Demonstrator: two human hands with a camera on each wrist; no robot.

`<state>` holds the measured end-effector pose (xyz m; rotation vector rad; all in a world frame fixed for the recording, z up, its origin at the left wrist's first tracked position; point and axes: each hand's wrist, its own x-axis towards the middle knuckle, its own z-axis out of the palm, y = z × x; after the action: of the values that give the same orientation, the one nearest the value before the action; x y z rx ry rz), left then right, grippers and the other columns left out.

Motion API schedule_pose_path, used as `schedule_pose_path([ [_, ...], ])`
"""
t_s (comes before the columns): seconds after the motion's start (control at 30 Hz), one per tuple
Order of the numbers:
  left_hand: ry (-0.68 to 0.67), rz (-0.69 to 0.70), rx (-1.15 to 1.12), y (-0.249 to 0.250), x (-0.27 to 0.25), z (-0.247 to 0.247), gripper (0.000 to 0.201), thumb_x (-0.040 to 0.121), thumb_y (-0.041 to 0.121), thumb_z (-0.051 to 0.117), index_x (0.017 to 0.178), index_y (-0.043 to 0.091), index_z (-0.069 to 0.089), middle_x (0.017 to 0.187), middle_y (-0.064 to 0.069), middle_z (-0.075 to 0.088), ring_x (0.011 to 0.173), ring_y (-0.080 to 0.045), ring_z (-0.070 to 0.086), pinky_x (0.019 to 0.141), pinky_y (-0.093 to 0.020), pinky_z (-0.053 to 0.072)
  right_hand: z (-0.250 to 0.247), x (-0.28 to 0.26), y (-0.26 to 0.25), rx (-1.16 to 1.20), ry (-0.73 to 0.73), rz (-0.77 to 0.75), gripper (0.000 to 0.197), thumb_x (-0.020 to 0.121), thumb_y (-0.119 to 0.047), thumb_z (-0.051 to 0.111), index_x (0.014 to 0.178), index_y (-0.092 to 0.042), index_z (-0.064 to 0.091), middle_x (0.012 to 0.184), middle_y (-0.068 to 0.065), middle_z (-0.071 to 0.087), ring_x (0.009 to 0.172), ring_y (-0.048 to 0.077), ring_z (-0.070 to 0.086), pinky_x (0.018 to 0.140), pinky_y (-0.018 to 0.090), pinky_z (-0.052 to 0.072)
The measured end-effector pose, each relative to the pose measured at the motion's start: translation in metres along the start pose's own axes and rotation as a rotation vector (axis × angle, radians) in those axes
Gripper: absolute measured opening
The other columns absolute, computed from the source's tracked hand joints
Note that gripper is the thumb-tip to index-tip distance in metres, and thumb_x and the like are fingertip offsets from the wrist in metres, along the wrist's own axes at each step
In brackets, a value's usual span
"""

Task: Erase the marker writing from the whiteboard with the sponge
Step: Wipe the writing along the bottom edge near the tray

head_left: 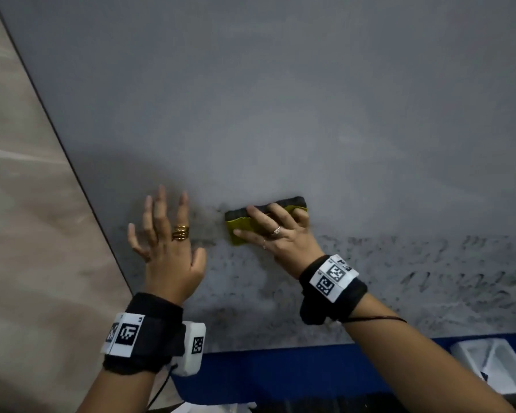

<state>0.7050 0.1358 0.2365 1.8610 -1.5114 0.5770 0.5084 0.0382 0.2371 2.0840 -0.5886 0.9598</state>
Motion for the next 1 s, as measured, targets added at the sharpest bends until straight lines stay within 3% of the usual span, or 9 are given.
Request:
schedule_pose_path([
  [0.1, 0.019, -0.078, -0.002, -0.02, 0.0, -0.005, 0.084, 0.069, 0.033, 0.043, 0.149, 0.02, 0.022, 0.157, -0.013, 0.005, 0.144, -0.028, 0.002, 0.108, -0.06, 0.006, -0.009, 0.017, 0.016, 0.02, 0.102, 0.09, 0.043, 0.098, -0.014, 0.037, 0.111, -0.045, 0.065, 0.123, -0.004, 0.063, 0.109, 0.022, 0.047, 0.082, 0.037, 0.028],
  [0.2, 0.022, -0.139, 0.0, -0.035, -0.001, -0.003, 0.079, 0.075, 0.041, 0.038, 0.149, 0.023, 0.02, 0.156, -0.017, 0.005, 0.143, -0.033, 0.004, 0.108, -0.06, 0.009, -0.003, 0.037, -0.009, 0.074, 0.139, 0.207, 0.048, 0.082, -0.011, 0.046, 0.111, -0.044, 0.065, 0.123, -0.002, 0.063, 0.11, 0.024, 0.044, 0.081, 0.036, 0.026],
  [0.37, 0.088, -0.344, -0.181, -0.06, -0.001, 0.0, 0.079, 0.085, 0.045, 0.034, 0.152, 0.013, 0.006, 0.157, -0.019, 0.0, 0.144, -0.032, 0.004, 0.111, -0.051, 0.007, 0.019, 0.021, -0.056, 0.096, -0.059, -0.02, 0.046, 0.08, -0.018, 0.045, 0.11, -0.046, 0.065, 0.122, -0.006, 0.064, 0.112, 0.023, 0.043, 0.081, 0.034, 0.029],
  [0.43, 0.098, -0.368, -0.35, -0.067, 0.001, -0.001, 0.081, 0.085, 0.047, 0.029, 0.151, 0.007, 0.003, 0.157, -0.019, 0.003, 0.144, -0.03, 0.009, 0.113, -0.047, 0.009, 0.014, 0.02, -0.042, 0.095, -0.02, -0.036, 0.045, 0.081, -0.017, 0.043, 0.108, -0.046, 0.066, 0.121, -0.006, 0.064, 0.111, 0.023, 0.044, 0.081, 0.033, 0.029],
  [0.63, 0.097, -0.431, -0.532, -0.079, 0.007, -0.007, 0.084, 0.077, 0.028, 0.039, 0.152, 0.008, 0.007, 0.154, -0.017, 0.015, 0.137, -0.037, 0.026, 0.111, -0.046, 0.023, 0.008, 0.056, -0.031, 0.035, 0.13, 0.134, 0.054, 0.077, -0.011, 0.049, 0.114, -0.048, 0.061, 0.133, -0.008, 0.041, 0.112, 0.023, 0.042, 0.082, 0.037, 0.024],
  [0.77, 0.069, -0.426, -0.862, -0.089, 0.005, -0.015, 0.088, 0.072, 0.035, 0.041, 0.151, 0.013, 0.009, 0.15, -0.004, 0.016, 0.14, -0.02, 0.023, 0.113, -0.042, 0.029, 0.028, 0.061, -0.098, 0.029, -0.021, 0.133, 0.051, 0.076, -0.024, 0.047, 0.119, -0.051, 0.057, 0.134, -0.006, 0.034, 0.114, 0.025, 0.036, 0.079, 0.034, 0.023],
  [0.87, 0.064, -0.452, -1.022, -0.092, 0.006, -0.023, 0.059, 0.093, 0.014, 0.034, 0.149, 0.02, 0.016, 0.143, 0.006, 0.023, 0.132, -0.007, 0.032, 0.109, -0.029, 0.034, 0.043, 0.05, -0.128, 0.061, -0.165, -0.004, 0.065, 0.062, -0.026, 0.07, 0.122, -0.048, 0.055, 0.135, -0.003, 0.032, 0.114, 0.025, 0.036, 0.078, 0.033, 0.024],
  [0.93, 0.03, -0.47, -1.071, -0.095, 0.006, -0.027, 0.052, 0.096, 0.008, 0.027, 0.145, 0.025, 0.023, 0.141, 0.009, 0.028, 0.122, 0.004, 0.042, 0.098, -0.017, 0.04, 0.043, 0.051, -0.118, 0.045, -0.122, -0.039, 0.054, 0.073, -0.025, 0.056, 0.121, -0.049, 0.056, 0.134, -0.004, 0.033, 0.113, 0.024, 0.037, 0.077, 0.033, 0.026],
  [1.0, 0.004, -0.532, -1.159, -0.1, 0.006, -0.032, 0.046, 0.098, 0.008, 0.025, 0.141, 0.024, 0.031, 0.14, 0.007, 0.035, 0.117, -0.001, 0.046, 0.094, -0.015, 0.042, 0.035, 0.06, -0.101, 0.037, -0.023, 0.034, 0.051, 0.08, -0.022, 0.045, 0.121, -0.05, 0.055, 0.133, -0.005, 0.035, 0.112, 0.024, 0.038, 0.077, 0.034, 0.026],
])
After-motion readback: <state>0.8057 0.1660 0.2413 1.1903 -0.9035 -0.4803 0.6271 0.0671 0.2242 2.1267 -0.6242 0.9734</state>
